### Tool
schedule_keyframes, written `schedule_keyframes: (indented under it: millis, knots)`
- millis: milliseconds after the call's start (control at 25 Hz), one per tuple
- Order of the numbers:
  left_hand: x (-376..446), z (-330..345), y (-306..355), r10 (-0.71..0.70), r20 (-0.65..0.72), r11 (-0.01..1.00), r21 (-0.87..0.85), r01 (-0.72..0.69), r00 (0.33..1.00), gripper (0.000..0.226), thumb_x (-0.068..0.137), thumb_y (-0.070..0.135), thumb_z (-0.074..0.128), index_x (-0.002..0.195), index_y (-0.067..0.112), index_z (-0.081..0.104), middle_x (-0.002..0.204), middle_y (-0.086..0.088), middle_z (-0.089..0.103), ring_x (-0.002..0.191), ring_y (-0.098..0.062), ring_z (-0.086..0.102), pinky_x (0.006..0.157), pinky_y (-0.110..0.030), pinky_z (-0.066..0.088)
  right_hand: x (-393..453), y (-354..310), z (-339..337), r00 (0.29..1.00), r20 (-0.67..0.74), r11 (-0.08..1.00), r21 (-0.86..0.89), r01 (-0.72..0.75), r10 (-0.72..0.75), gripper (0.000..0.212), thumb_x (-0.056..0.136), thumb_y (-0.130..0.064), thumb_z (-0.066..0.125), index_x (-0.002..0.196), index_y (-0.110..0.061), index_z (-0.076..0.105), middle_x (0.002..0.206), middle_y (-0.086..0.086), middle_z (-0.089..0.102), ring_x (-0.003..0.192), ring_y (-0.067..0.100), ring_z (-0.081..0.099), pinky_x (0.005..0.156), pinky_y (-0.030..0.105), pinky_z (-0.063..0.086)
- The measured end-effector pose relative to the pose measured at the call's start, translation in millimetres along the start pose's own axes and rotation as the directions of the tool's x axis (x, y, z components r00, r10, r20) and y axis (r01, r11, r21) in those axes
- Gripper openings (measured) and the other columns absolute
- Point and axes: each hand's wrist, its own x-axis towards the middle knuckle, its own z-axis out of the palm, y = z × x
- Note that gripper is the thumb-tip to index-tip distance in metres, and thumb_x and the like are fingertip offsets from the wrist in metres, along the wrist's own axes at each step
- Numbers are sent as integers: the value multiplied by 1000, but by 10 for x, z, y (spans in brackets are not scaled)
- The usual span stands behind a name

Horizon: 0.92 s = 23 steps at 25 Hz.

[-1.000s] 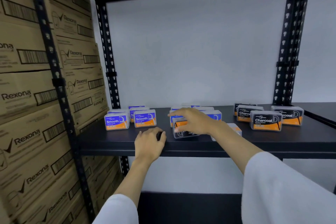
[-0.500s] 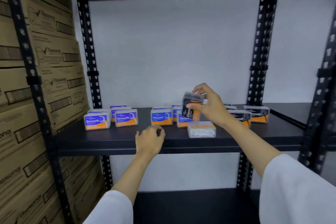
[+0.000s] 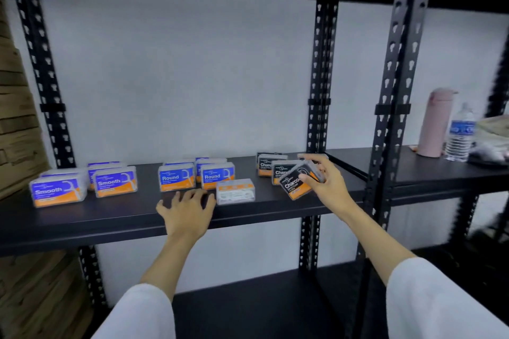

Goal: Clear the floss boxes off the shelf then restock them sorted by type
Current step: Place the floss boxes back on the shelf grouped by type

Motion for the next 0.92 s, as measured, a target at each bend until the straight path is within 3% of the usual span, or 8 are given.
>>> schedule_keyframes:
  millis: [120, 280, 400, 520, 760, 920]
  knots:
    - [-8, 11, -13, 16, -13, 1000, 6, -16, 1000, 38, 97, 50, 32, 119, 33, 58, 127, 7, 60, 125, -19, 48, 108, -55, 19, -32, 86, -144, 998, -48, 995, -97, -32, 27, 38, 82, -19, 73, 111, -35, 54, 95, -4, 65, 92, 19, 63, 80, 22, 52]
    - [-4, 34, -26, 30, -31, 1000, 2, -30, 999, 37, 97, 49, 34, 117, 32, 60, 125, 7, 61, 122, -19, 51, 107, -54, 20, 45, 310, -325, 989, -133, 956, -273, -105, 71, 35, 86, -16, 69, 113, -25, 50, 100, 9, 68, 91, 26, 63, 81, 36, 53]
    - [-3, 64, -37, 37, -63, 999, 2, -37, 997, 35, 97, 47, 36, 115, 32, 61, 124, 8, 63, 120, -19, 52, 106, -52, 21, 149, 393, -255, 984, -178, 848, -518, -110, 19, 41, 86, -12, 66, 124, -19, 53, 128, 11, 54, 114, 25, 50, 95, 35, 43]
    - [2, 81, -42, 45, -80, 999, 4, -45, 996, 34, 97, 47, 36, 114, 32, 61, 123, 8, 63, 119, -18, 54, 105, -49, 23, 217, 396, -127, 990, -74, 728, -685, 35, -118, 45, 87, -12, 65, 131, -18, 54, 139, 7, 49, 131, 25, 38, 109, 38, 33]
    - [10, 85, -57, 60, -70, 998, 5, -60, 996, 34, 98, 47, 35, 115, 32, 60, 123, 9, 63, 119, -15, 54, 104, -45, 28, 341, 504, -77, 988, -137, 716, -696, -49, -65, 43, 88, -10, 64, 129, -17, 55, 133, 5, 54, 132, 23, 36, 104, 39, 37]
    - [33, -7, -60, 57, -61, 986, -153, -66, 997, 28, 99, 41, 42, 114, 27, 62, 117, 5, 66, 111, -16, 58, 103, -41, 33, 329, 427, 19, 979, -129, 715, -699, 23, -158, 44, 87, -5, 64, 130, -10, 55, 136, 10, 54, 138, 29, 34, 117, 38, 17]
